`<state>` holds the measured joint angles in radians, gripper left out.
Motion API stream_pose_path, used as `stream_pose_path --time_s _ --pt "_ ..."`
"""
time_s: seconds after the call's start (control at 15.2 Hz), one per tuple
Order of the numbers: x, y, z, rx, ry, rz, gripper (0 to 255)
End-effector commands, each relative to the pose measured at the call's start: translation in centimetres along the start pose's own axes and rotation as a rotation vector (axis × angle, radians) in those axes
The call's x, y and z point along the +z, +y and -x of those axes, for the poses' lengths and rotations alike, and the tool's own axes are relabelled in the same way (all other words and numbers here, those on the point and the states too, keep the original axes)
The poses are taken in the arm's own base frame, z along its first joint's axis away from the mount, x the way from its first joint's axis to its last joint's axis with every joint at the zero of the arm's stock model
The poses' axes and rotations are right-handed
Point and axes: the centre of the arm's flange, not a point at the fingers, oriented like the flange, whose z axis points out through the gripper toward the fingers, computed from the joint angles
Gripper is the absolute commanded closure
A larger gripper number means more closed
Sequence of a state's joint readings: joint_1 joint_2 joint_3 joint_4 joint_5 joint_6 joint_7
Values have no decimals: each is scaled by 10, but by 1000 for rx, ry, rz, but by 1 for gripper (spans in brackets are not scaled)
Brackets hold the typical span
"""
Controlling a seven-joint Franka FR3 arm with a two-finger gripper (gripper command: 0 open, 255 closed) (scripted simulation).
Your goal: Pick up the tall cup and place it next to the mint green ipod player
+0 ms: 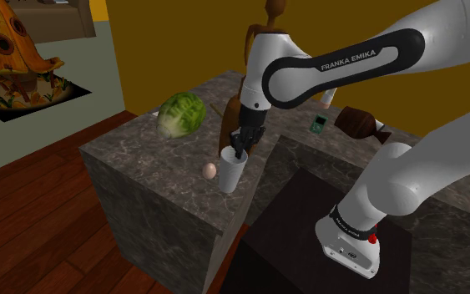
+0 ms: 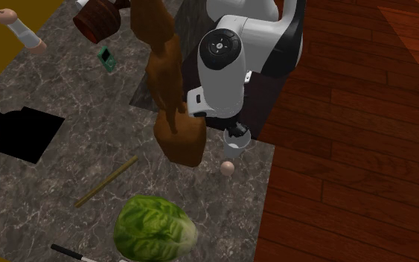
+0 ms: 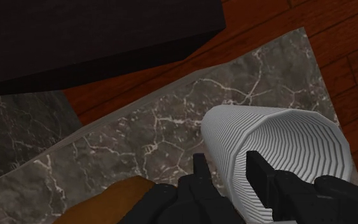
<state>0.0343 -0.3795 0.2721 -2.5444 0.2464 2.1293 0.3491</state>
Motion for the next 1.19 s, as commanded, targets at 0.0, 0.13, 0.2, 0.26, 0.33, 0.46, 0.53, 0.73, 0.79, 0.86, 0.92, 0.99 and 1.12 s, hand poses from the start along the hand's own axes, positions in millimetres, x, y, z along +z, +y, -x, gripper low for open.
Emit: stream_pose_path --time_s 0.0,0.13,0.2,0.26,0.33,0.46,0.53,0.73,0.79,0.86,0.92,0.99,1.12 --pt "0 0 0 1 0 0 255" --pt "0 0 0 1 0 0 255" --pt "0 0 0 1 0 0 255" --pt "0 0 0 1 0 0 255" --pt "0 0 0 1 0 0 255" --pt "0 0 0 1 0 0 255" --pt "-5 0 0 1 0 0 255" --pt "-21 -1 2 1 0 0 255" --pt "-26 -2 2 1 0 0 255" --pt "-32 -2 2 1 0 0 255" --pt "-37 -3 3 1 0 0 255" --pt "-42 -3 3 1 0 0 255" --pt "-53 -4 4 1 0 0 255"
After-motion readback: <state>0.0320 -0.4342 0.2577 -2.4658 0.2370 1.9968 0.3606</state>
